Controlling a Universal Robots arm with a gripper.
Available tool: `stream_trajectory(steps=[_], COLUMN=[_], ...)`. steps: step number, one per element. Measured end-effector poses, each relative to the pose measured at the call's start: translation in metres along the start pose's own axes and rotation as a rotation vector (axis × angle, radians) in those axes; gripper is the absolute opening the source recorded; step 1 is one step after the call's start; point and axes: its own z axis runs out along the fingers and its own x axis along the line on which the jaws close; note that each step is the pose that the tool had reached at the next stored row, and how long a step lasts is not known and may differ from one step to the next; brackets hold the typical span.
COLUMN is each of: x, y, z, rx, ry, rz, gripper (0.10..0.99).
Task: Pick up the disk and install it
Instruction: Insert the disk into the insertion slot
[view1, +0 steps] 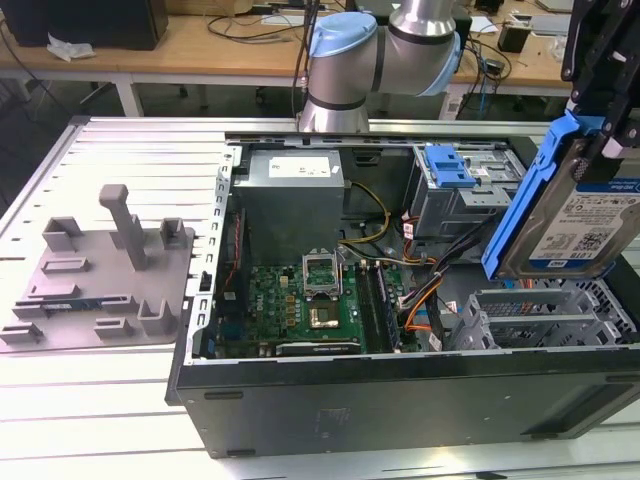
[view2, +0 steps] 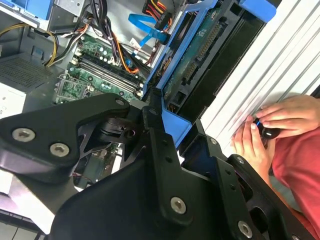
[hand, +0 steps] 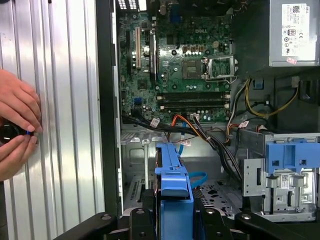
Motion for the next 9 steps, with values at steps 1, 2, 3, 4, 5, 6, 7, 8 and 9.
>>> stream_trajectory(steps=[1,2,3,4,5,6,7,8,9], x=[-0.0001,-0.0002,-0.0002,-0.0003,-0.0003,-0.0003,-0.0003,-0.0003,-0.0004], y=[-0.0004,-0.0012,-0.0017,-0.0018,-0.0018,-0.0019,-0.0019,-0.0019,-0.0019], z=[0.0,0.0002,0.0002,0.0002,0.0004,0.0005,0.0007,0.0006,0.0006], rx=[0.0,0.0,0.0,0.0,0.0,0.0,0.0,0.0,0.0], ry=[-0.0001,-0.0003,-0.0004,-0.0004,-0.0005,-0.0005,-0.0007,-0.0005,-0.0004], rz=[-0.002,-0.006,-0.009,-0.012,-0.016,-0.017,-0.018,-0.019,-0.019], gripper=[0.369,0.369,0.369,0.369,0.369,0.369,0.369,0.369,0.369])
